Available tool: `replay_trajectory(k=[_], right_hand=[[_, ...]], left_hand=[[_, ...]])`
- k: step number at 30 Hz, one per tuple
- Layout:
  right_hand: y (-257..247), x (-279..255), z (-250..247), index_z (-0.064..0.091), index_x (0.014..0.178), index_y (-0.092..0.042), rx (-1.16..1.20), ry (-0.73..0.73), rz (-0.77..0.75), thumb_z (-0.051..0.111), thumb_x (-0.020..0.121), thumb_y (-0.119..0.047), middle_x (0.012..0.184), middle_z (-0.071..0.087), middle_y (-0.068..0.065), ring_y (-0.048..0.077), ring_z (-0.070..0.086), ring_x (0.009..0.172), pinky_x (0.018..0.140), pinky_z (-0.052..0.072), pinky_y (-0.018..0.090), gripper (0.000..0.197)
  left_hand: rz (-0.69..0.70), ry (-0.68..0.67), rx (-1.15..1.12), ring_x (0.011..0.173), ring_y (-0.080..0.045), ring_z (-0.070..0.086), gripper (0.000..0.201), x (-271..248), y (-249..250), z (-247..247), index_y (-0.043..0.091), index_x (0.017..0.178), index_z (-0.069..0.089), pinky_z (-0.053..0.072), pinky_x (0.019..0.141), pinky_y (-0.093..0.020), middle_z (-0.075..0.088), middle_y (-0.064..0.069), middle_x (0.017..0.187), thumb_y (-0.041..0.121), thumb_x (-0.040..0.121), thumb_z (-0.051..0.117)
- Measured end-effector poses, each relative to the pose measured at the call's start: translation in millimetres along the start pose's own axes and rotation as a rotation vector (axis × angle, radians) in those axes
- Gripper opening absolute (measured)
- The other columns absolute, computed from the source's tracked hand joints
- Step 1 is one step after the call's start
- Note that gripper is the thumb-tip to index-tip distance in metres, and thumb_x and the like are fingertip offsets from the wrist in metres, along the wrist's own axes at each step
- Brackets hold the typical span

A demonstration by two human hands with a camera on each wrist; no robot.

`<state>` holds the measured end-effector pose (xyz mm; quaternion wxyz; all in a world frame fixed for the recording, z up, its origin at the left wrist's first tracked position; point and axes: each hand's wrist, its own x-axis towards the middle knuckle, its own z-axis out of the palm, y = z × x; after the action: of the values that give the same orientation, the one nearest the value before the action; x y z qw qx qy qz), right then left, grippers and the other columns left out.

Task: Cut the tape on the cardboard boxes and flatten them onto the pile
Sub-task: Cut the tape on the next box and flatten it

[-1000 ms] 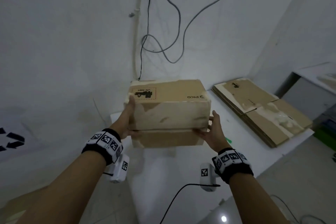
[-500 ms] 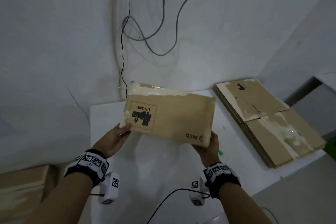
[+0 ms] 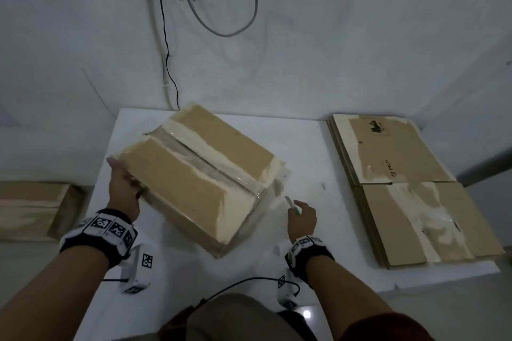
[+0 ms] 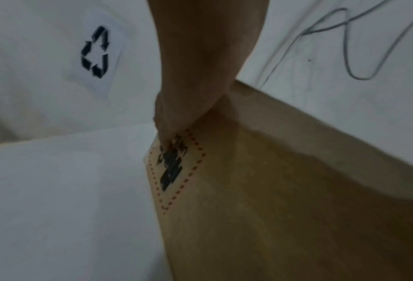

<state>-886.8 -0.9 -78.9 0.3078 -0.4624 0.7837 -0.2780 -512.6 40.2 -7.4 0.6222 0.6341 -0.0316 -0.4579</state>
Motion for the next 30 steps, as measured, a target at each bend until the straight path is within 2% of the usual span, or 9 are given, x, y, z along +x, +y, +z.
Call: replay_trajectory(k=[3, 6, 10, 13, 19, 21, 24, 27, 30], right_hand=[[24, 17, -3, 0.06, 0.129, 0.002, -0.206, -0.082, -0.084, 0.061, 0.093, -0.009, 0.129, 0.055, 0.025, 0.039, 0.054, 0.117, 0.099, 0.04, 0.037, 0.038], [46, 19, 0, 0.072, 0.1, 0.001, -0.238, -0.103, -0.134, 0.051, 0.095, -0.018, 0.109, 0.065, 0.023, 0.035, 0.062, 0.097, 0.078, 0.045, 0.03, 0.028], [42, 9, -5, 0.058, 0.081, -0.013, -0.061, -0.069, -0.082, 0.065, 0.092, -0.014, 0.095, 0.065, 0.014, 0.032, 0.063, 0.082, 0.067, 0.052, 0.036, 0.013], [15, 13, -8, 0.053, 0.088, -0.008, 0.154, 0.031, -0.162, 0.06, 0.094, -0.006, 0.086, 0.061, 0.013, 0.037, 0.064, 0.083, 0.064, 0.046, 0.031, 0.01], [-105, 41, -21, 0.053, 0.101, -0.019, 0.379, 0.161, -0.436, 0.055, 0.097, -0.014, 0.096, 0.063, 0.01, 0.031, 0.064, 0.084, 0.072, 0.054, 0.039, 0.007], [-149, 44, -23, 0.055, 0.098, -0.017, 0.389, 0.1, -0.512, 0.058, 0.095, -0.016, 0.096, 0.063, 0.008, 0.029, 0.063, 0.085, 0.074, 0.054, 0.04, 0.004], [-194, 34, -12, 0.06, 0.091, -0.015, 0.317, -0.121, -0.593, 0.065, 0.093, -0.03, 0.088, 0.065, 0.0, 0.021, 0.063, 0.083, 0.074, 0.056, 0.042, 0.016], [-221, 12, 22, 0.061, 0.083, -0.021, 0.139, -0.372, -0.587, 0.068, 0.089, -0.038, 0.084, 0.066, -0.003, 0.024, 0.067, 0.081, 0.066, 0.051, 0.033, 0.019], [-235, -10, 62, 0.064, 0.084, -0.025, -0.001, -0.45, -0.624, 0.06, 0.089, -0.032, 0.082, 0.067, -0.001, 0.024, 0.066, 0.08, 0.071, 0.055, 0.036, 0.009]], left_hand=[[0.086, 0.164, 0.179, 0.133, -0.03, 0.038, 0.084, -11, -1, 16, 0.023, 0.148, 0.03, 0.038, 0.104, -0.043, 0.032, -0.01, 0.15, 0.071, 0.082, 0.051], [0.165, 0.236, 0.417, 0.134, -0.036, 0.032, 0.099, -31, -3, 33, 0.013, 0.152, 0.009, 0.036, 0.105, -0.049, 0.017, -0.018, 0.152, 0.046, 0.081, 0.071], [0.194, 0.208, 0.403, 0.137, -0.039, 0.028, 0.105, -34, -8, 36, 0.014, 0.153, 0.0, 0.032, 0.108, -0.052, 0.013, -0.018, 0.155, 0.039, 0.081, 0.073], [0.218, 0.159, 0.431, 0.141, -0.037, 0.021, 0.105, -30, -5, 31, 0.015, 0.153, -0.002, 0.028, 0.111, -0.053, 0.011, -0.018, 0.156, 0.039, 0.083, 0.071], [0.228, 0.053, 0.506, 0.141, -0.035, 0.024, 0.106, -22, 5, 26, 0.012, 0.153, 0.0, 0.027, 0.113, -0.049, 0.019, -0.019, 0.155, 0.037, 0.081, 0.073], [0.255, 0.098, 0.616, 0.144, -0.033, 0.018, 0.104, -24, 7, 33, 0.009, 0.152, -0.004, 0.022, 0.115, -0.046, 0.012, -0.018, 0.157, 0.038, 0.085, 0.07], [0.691, 0.33, 0.952, 0.148, -0.02, -0.004, 0.08, -27, 2, 49, 0.023, 0.152, -0.009, 0.004, 0.117, -0.044, -0.01, -0.003, 0.161, 0.035, 0.096, 0.046], [0.839, 0.101, 1.308, 0.148, -0.023, -0.005, 0.059, -24, -9, 51, 0.027, 0.153, 0.001, 0.004, 0.117, -0.053, -0.008, -0.002, 0.16, 0.026, 0.1, 0.027], [0.803, 0.024, 1.414, 0.148, -0.024, 0.007, 0.063, -26, -5, 46, 0.031, 0.151, 0.025, -0.001, 0.117, -0.052, 0.011, 0.0, 0.161, 0.044, 0.093, 0.004]])
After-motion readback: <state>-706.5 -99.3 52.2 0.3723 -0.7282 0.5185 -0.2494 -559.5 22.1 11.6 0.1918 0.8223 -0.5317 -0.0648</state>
